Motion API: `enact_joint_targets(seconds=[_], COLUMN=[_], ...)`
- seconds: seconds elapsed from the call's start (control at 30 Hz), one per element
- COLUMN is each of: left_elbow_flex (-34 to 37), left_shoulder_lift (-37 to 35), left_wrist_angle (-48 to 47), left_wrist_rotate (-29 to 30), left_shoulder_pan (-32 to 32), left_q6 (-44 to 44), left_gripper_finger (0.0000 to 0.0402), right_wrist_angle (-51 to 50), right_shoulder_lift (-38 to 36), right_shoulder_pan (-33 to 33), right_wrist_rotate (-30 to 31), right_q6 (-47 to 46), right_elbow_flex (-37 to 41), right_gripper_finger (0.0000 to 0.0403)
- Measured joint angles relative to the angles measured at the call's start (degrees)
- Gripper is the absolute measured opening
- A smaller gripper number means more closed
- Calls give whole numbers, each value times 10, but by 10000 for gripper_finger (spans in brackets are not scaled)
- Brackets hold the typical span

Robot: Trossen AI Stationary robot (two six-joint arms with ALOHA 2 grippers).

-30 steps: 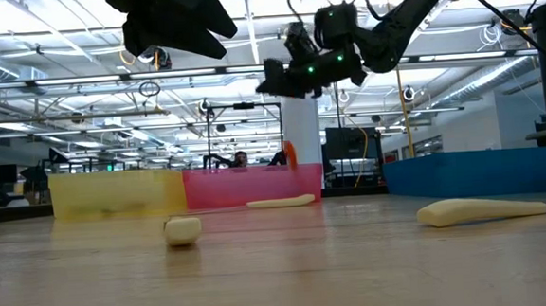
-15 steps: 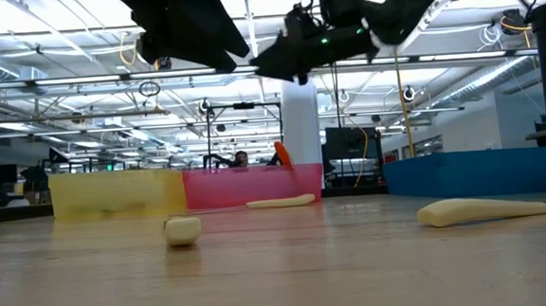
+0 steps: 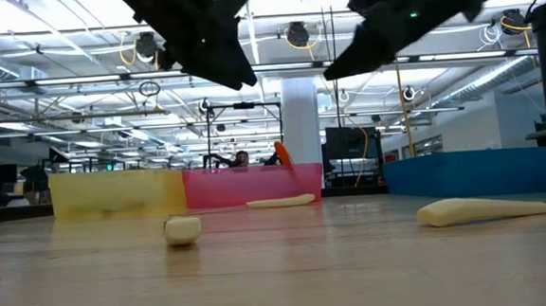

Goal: Pick & Place Kitchen Items
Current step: Put the orange spatula into the red bin

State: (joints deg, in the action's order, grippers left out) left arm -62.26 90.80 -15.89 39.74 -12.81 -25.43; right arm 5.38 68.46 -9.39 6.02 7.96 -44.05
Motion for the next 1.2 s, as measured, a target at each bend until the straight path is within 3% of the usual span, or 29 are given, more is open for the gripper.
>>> enact_joint_targets(seconds=[0.2, 0.4, 0.5, 0.7, 0.8, 0.97, 1.2], left_elbow_flex=[0, -2, 0, -1, -1, 0, 0], left_shoulder_lift=[6, 57, 90, 121, 134, 153, 162], left_wrist_angle=[66, 207, 240, 287, 296, 264, 208], left_wrist_rotate=[-44, -136, -165, -165, -193, -208, -171], left_shoulder_pan=[35, 71, 94, 149, 177, 207, 241], left_q6=[60, 178, 195, 191, 190, 176, 167], left_gripper_finger=[155, 53, 9, 4, 4, 3, 2], right_wrist_angle=[124, 211, 223, 238, 240, 240, 240], right_shoulder_lift=[-56, -59, -59, -59, -59, -59, -59], right_shoulder_pan=[56, 88, 102, 110, 110, 110, 110], right_wrist_rotate=[0, 5, 34, 49, 47, 47, 29], right_q6=[-73, -131, -157, -165, -165, -165, -177], right_elbow_flex=[116, 197, 224, 261, 273, 288, 291], right_gripper_finger=[11, 5, 2, 1, 1, 2, 3])
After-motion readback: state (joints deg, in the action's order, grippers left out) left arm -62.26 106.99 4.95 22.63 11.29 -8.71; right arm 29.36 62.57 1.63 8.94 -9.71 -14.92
